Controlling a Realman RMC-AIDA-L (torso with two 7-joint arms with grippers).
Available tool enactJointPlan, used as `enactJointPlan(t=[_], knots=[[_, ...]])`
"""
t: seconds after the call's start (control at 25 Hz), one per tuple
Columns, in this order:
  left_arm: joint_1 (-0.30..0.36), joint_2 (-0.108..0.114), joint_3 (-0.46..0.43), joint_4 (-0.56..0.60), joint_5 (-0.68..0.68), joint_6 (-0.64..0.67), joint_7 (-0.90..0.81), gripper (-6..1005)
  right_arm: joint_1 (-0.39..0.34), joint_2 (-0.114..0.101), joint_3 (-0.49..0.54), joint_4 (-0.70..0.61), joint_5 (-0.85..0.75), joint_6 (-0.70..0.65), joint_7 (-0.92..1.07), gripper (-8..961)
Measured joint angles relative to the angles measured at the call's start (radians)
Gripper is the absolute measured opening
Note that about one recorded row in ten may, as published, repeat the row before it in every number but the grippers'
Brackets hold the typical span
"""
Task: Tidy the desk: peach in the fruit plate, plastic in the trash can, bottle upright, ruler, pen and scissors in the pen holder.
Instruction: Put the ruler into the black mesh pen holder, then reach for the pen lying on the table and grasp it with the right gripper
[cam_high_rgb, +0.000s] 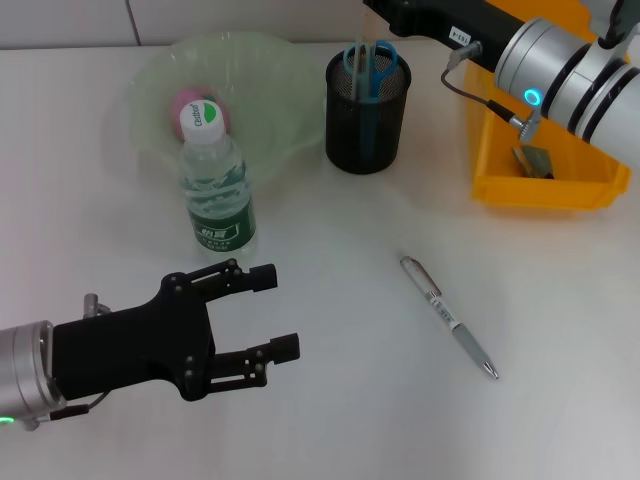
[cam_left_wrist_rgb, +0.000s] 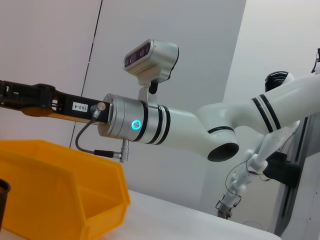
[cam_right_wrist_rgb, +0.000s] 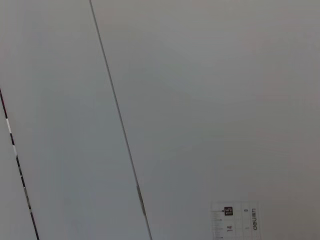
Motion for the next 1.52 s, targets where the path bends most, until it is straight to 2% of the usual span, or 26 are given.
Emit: enactJointPlan(t=[0.6, 0.72, 0.76, 0.84, 0.92, 0.96, 1.0, 1.04, 1.08, 1.12, 1.16, 1.2, 1.24, 1.28, 1.32, 1.36, 1.4, 1.44, 1.52], knots=[[-0.003, 0.000, 0.000, 0.000, 0.000, 0.002, 0.000, 802, -0.009, 0.000, 0.001, -0.007, 0.002, -0.042, 0.003, 480], [-0.001, 0.000, 0.000, 0.000, 0.000, 0.007, 0.000, 802, -0.028, -0.005, 0.001, -0.028, -0.003, -0.089, 0.042, 479], [0.000, 0.000, 0.000, 0.000, 0.000, 0.011, -0.001, 802, -0.067, -0.013, -0.007, -0.094, -0.049, -0.124, 0.107, 478], [0.001, 0.001, -0.001, 0.000, 0.000, 0.013, -0.006, 802, -0.089, -0.016, -0.010, -0.138, -0.082, -0.136, 0.149, 501], [0.001, 0.002, -0.001, -0.002, 0.000, 0.014, -0.008, 802, -0.155, -0.019, -0.012, -0.301, -0.229, -0.146, 0.289, 524], [0.001, 0.004, -0.003, -0.004, 0.000, 0.014, -0.012, 802, -0.213, -0.018, -0.006, -0.484, -0.426, -0.157, 0.475, 536], [0.001, 0.004, -0.003, -0.004, 0.000, 0.014, -0.012, 802, -0.213, -0.018, -0.006, -0.484, -0.426, -0.157, 0.475, 548], [0.002, 0.005, -0.005, -0.003, 0.000, 0.014, -0.018, 802, -0.235, -0.017, -0.004, -0.562, -0.512, -0.168, 0.562, 559], [0.003, 0.006, -0.005, -0.002, 0.000, 0.014, -0.021, 802, -0.270, -0.014, 0.001, -0.728, -0.723, -0.229, 0.753, 571], [0.003, 0.006, -0.005, -0.002, 0.000, 0.014, -0.021, 802, -0.270, -0.014, 0.001, -0.728, -0.723, -0.229, 0.753, 591], [0.004, 0.008, -0.007, -0.001, 0.000, 0.014, -0.025, 802, -0.277, -0.012, 0.010, -0.856, -0.910, -0.321, 0.927, 610], [0.005, 0.009, -0.008, -0.001, 0.000, 0.013, -0.026, 802, -0.277, -0.012, 0.010, -0.856, -0.910, -0.321, 0.927, 629], [0.005, 0.009, -0.008, -0.001, 0.000, 0.013, -0.026, 802, -0.264, -0.013, 0.027, -0.969, -1.075, -0.426, 1.099, 649], [0.005, 0.009, -0.008, 0.000, 0.000, 0.011, -0.027, 802, -0.264, -0.013, 0.027, -0.969, -1.075, -0.426, 1.099, 668], [0.005, 0.011, -0.008, 0.000, 0.000, 0.008, -0.028, 802, -0.253, -0.013, 0.033, -1.009, -1.143, -0.474, 1.167, 688], [0.006, 0.013, -0.007, 0.000, 0.000, 0.008, -0.028, 802, -0.222, -0.013, 0.035, -1.087, -1.277, -0.575, 1.310, 688], [0.006, 0.013, -0.007, 0.000, 0.000, 0.008, -0.028, 802, -0.222, -0.013, 0.035, -1.087, -1.277, -0.575, 1.310, 688], [0.006, 0.015, -0.007, 0.000, 0.000, 0.007, -0.029, 802, -0.190, -0.013, 0.032, -1.145, -1.385, -0.652, 1.432, 687], [0.005, 0.017, -0.006, 0.000, 0.000, 0.007, -0.029, 802, -0.169, -0.012, 0.026, -1.166, -1.435, -0.689, 1.488, 687]])
